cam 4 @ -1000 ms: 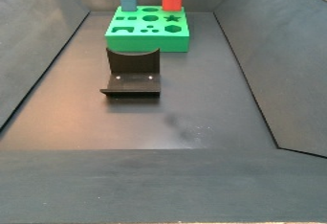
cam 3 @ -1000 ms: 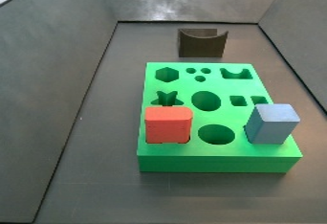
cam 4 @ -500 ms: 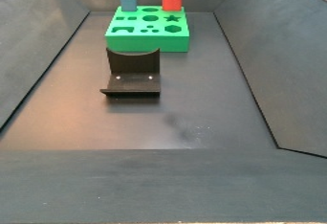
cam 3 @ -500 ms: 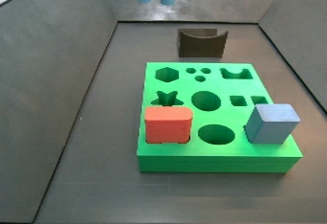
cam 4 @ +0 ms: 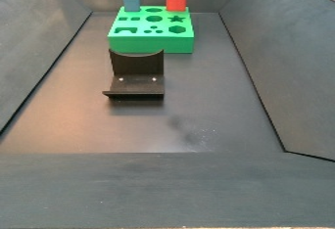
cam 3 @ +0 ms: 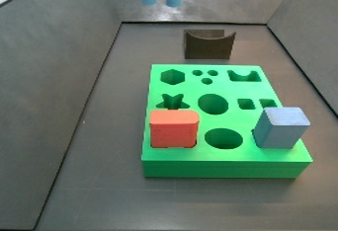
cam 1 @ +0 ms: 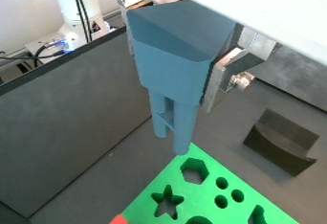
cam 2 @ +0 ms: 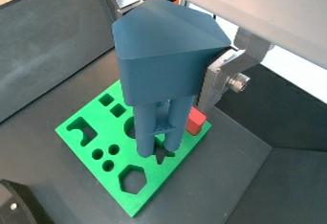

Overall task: Pick up the 3 prong object. Move up. Place the 3 prong object on the fixture. Regrasp the 3 prong object. Move to above the board. Insert the 3 prong object.
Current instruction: Insert the 3 prong object.

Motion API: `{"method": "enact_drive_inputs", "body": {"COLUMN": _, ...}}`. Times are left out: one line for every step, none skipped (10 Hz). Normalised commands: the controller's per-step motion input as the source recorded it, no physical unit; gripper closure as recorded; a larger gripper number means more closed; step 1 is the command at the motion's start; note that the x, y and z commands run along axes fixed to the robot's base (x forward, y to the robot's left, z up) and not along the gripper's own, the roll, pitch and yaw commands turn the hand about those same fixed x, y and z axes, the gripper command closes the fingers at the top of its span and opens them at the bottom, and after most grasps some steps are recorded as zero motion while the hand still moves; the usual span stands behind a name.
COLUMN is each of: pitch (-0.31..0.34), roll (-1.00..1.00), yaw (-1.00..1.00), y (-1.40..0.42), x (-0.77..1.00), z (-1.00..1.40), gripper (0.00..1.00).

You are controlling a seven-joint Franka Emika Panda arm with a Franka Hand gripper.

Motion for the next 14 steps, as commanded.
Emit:
{"method": "enact_drive_inputs", "body": {"pitch": 0.000, "roll": -0.20, "yaw": -0.29, "y": 0.31, "x": 0.29, "z": -0.01, "gripper": 1.00}}
{"method": "enact_drive_inputs", "body": {"pitch": 0.000, "roll": -0.21, "yaw": -0.31, "y": 0.34, "x": 0.28, "z": -0.05, "gripper": 1.00}}
{"method": "enact_drive_inputs", "body": {"pitch": 0.000, "roll": -0.17, "yaw": -0.28, "y": 0.28, "x": 0.31, "z": -0.15, "gripper": 1.00}}
{"method": "enact_drive_inputs", "body": {"pitch": 0.000, "roll": -0.16, "yaw": -0.33, "y": 0.24, "x": 0.29, "z": -0.18, "gripper": 1.00}}
{"method": "enact_drive_inputs", "body": {"pitch": 0.000, "roll": -0.15, "yaw": -0.37, "y": 0.22, "x": 0.28, "z": -0.13, "gripper": 1.00}}
{"method": "enact_drive_inputs", "body": {"pitch": 0.000, "roll": -0.16, "yaw": -0.41, "y": 0.20, "x": 0.31, "z": -0.11, "gripper": 1.00}}
{"method": "enact_drive_inputs", "body": {"pitch": -0.007, "roll": -0.13, "yaw": -0.49, "y": 0.19, "x": 0.26, "z": -0.10, "gripper": 1.00}}
{"method": "enact_drive_inputs", "body": {"pitch": -0.017, "roll": -0.12, "yaw": -0.54, "y": 0.17, "x": 0.27, "z": -0.08, "gripper": 1.00}}
{"method": "enact_drive_inputs", "body": {"pitch": -0.023, "roll": -0.10, "yaw": -0.61, "y": 0.13, "x": 0.25, "z": -0.07, "gripper": 1.00}}
{"method": "enact_drive_inputs", "body": {"pitch": -0.027, "roll": -0.08, "yaw": -0.66, "y": 0.09, "x": 0.23, "z": -0.07, "gripper": 1.00}}
{"method": "enact_drive_inputs", "body": {"pitch": -0.040, "roll": -0.06, "yaw": -0.72, "y": 0.05, "x": 0.19, "z": -0.07, "gripper": 1.00}}
{"method": "enact_drive_inputs", "body": {"pitch": -0.027, "roll": -0.04, "yaw": -0.71, "y": 0.02, "x": 0.20, "z": -0.08, "gripper": 1.00}}
{"method": "enact_drive_inputs", "body": {"pitch": 0.000, "roll": 0.00, "yaw": -0.66, "y": 0.00, "x": 0.21, "z": -0.15, "gripper": 1.00}}
{"method": "enact_drive_inputs", "body": {"pitch": 0.000, "roll": 0.00, "yaw": -0.73, "y": 0.00, "x": 0.16, "z": -0.16, "gripper": 1.00}}
